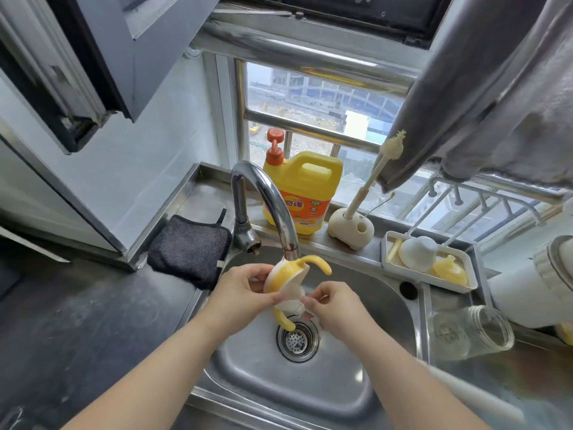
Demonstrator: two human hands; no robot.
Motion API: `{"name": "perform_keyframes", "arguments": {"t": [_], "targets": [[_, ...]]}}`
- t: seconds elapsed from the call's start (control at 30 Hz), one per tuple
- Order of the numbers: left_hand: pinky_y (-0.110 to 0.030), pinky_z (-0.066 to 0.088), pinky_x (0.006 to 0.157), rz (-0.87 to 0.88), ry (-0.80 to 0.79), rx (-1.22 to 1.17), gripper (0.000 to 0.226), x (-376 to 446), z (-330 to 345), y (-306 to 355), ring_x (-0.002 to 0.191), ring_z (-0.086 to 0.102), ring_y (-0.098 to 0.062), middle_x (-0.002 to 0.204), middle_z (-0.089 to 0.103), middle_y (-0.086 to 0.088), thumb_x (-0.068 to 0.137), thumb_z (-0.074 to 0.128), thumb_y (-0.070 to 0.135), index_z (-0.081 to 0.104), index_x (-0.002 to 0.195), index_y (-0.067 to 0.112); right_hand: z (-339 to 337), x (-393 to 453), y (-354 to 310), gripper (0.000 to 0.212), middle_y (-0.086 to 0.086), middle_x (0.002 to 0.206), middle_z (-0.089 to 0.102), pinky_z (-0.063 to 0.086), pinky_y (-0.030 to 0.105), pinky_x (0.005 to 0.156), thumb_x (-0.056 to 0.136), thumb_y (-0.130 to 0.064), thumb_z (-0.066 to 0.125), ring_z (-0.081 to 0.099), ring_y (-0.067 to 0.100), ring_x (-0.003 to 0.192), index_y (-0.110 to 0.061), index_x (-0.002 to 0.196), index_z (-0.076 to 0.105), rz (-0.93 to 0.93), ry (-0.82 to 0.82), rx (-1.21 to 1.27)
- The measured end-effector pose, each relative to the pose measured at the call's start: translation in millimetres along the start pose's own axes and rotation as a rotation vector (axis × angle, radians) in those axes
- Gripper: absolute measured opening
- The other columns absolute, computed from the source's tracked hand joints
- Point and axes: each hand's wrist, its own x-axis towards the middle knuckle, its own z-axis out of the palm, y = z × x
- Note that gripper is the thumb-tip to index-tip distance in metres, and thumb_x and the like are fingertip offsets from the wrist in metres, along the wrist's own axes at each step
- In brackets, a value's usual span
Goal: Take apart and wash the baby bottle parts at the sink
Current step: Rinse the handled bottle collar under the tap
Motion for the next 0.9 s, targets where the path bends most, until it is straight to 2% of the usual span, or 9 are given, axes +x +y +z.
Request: {"name": "perform_keyframes", "arguments": {"t": [0.1,0.17,0.27,0.33,0.43,0.63,0.73,0.8,0.9], "targets": [[-0.024,0.057,0.073,0.069,0.058,0.11,0.039,-3,7,1,0.075,0.071,-0.013,0.077,0.074,0.006,0.067,0.081,0.0,0.069,0.08,0.035,-6,-1,-9,0.018,0.001,0.095,0.068,0.04,0.029,0.069,0.096,-0.037,0.049,0.062,0.025,0.094,-0.023,0.092,0.059,-0.098,0.194,-0.486],[-0.023,0.057,0.073,0.093,0.089,0.127,0.039,0,8,3,0.075,0.071,-0.014,0.076,0.074,0.007,0.067,0.081,0.001,0.068,0.078,0.036,-4,0,-13,0.022,0.003,0.098,0.067,0.036,0.031,0.068,0.098,-0.038,0.045,0.061,0.029,0.097,-0.021,0.098,0.059,-0.149,0.263,-0.563],[-0.019,0.055,0.073,0.093,0.085,0.101,0.039,2,3,4,0.076,0.071,-0.009,0.079,0.074,0.009,0.068,0.081,-0.001,0.069,0.082,0.032,-1,4,-7,0.019,-0.003,0.079,0.071,0.046,0.027,0.061,0.091,-0.033,0.06,0.061,0.015,0.069,-0.019,0.077,0.061,-0.069,0.119,-0.125],[-0.014,0.052,0.073,0.094,0.072,0.056,0.037,2,0,4,0.077,0.07,-0.004,0.08,0.074,0.012,0.069,0.08,-0.003,0.069,0.086,0.028,-1,1,-4,0.022,-0.001,0.072,0.071,0.037,0.02,0.043,0.091,-0.028,0.062,0.048,0.008,0.049,-0.014,0.074,0.061,0.049,-0.097,0.24],[-0.012,0.051,0.072,0.104,0.071,0.049,0.038,3,-2,4,0.075,0.069,0.0,0.079,0.073,0.016,0.07,0.078,-0.004,0.069,0.087,0.028,0,-3,-4,0.024,0.002,0.069,0.068,0.025,0.017,0.038,0.093,-0.026,0.061,0.038,0.009,0.044,-0.009,0.075,0.06,0.118,-0.237,0.475],[-0.012,0.045,0.061,0.054,0.124,0.244,0.019,5,1,4,0.06,0.06,-0.003,0.07,0.072,0.002,0.071,0.079,0.007,0.073,0.075,0.025,-1,3,-9,0.017,0.0,0.082,0.066,0.032,0.03,0.057,0.09,-0.035,0.059,0.062,0.025,0.078,-0.02,0.084,0.056,-0.243,0.365,-0.506],[-0.021,0.037,0.056,-0.026,0.075,0.279,0.007,15,0,11,0.055,0.046,-0.008,0.06,0.059,-0.005,0.072,0.077,0.013,0.073,0.076,0.009,-1,2,-6,0.043,-0.002,0.049,0.053,0.017,0.022,0.043,0.044,-0.014,0.09,0.052,0.022,0.041,-0.017,0.06,0.051,-0.55,0.619,-0.807],[-0.022,0.035,0.054,-0.043,0.036,0.308,0.009,18,-2,15,0.053,0.043,-0.008,0.058,0.054,-0.001,0.073,0.076,0.016,0.073,0.075,0.008,1,1,-2,0.041,-0.001,0.05,0.053,0.014,0.021,0.042,0.048,-0.017,0.09,0.052,0.022,0.04,-0.017,0.06,0.051,-0.569,0.623,-0.799],[-0.015,0.037,0.052,-0.043,0.038,0.31,0.003,15,-3,17,0.052,0.048,-0.003,0.059,0.062,-0.001,0.074,0.076,0.013,0.073,0.073,0.013,4,-2,0,0.018,0.0,0.085,0.066,0.033,0.03,0.056,0.092,-0.037,0.056,0.062,0.026,0.081,-0.021,0.085,0.057,-0.278,0.354,-0.564]]}}
